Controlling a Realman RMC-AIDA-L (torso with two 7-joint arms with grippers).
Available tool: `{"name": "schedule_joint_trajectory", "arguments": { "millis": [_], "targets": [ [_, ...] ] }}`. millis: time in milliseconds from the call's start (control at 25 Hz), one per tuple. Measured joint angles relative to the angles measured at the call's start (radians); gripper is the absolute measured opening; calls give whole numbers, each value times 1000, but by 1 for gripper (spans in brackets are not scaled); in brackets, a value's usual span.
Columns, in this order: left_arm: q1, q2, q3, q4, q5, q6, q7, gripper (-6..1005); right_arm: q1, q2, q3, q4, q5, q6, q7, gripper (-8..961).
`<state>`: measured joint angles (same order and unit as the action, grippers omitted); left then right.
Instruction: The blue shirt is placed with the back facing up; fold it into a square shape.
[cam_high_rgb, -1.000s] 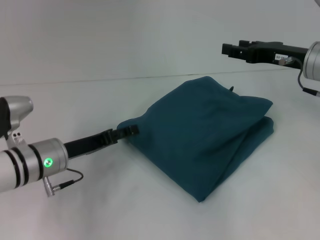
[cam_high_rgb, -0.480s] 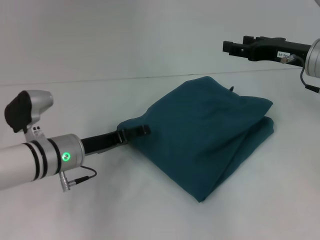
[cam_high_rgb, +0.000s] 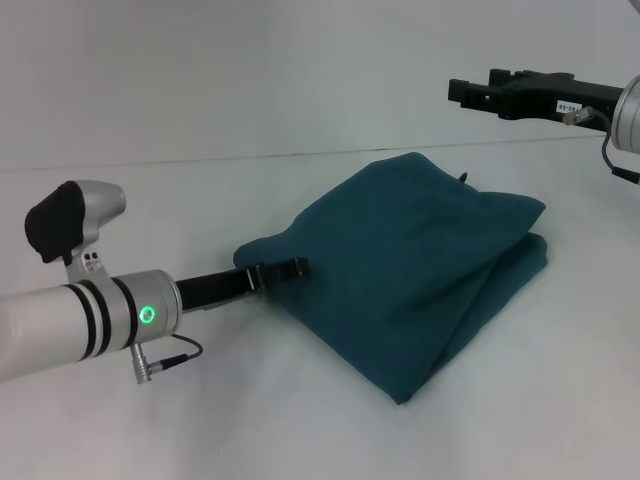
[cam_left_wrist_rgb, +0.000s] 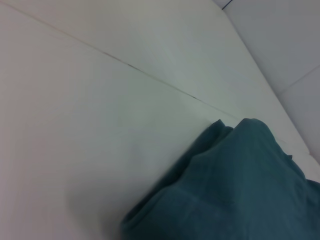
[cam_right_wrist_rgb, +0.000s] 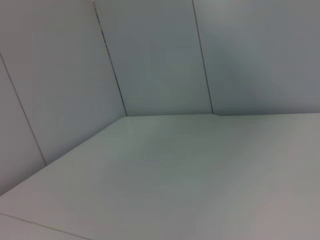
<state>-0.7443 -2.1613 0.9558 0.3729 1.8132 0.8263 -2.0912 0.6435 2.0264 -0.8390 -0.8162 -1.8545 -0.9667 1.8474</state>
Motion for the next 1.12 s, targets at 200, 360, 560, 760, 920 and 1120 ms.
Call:
{"name": "schedule_joint_trajectory", "arguments": {
  "millis": [200, 360, 560, 760, 920, 1120],
  "targets": [
    [0, 0, 1, 0, 0, -2, 1, 924, -1, -1, 9, 0, 0, 1, -3, 770],
    [-9, -1, 4, -1, 0, -3, 6, 920, -1, 3, 13, 0, 0, 2, -12, 769],
    [-19, -3, 21, -2, -1, 3, 8, 914, 0, 5, 14, 0, 0, 4, -13, 768],
    [-22, -3, 39, 4, -6, 5, 11, 909, 1, 7, 14, 1, -1, 16, -13, 767],
    [-25, -3, 40, 6, -3, -6, 22, 904, 1, 8, 14, 5, -1, 17, -21, 766],
    [-26, -3, 40, 7, -2, -45, 61, 899, 1, 8, 14, 5, 0, 18, -23, 765]
  ]
}}
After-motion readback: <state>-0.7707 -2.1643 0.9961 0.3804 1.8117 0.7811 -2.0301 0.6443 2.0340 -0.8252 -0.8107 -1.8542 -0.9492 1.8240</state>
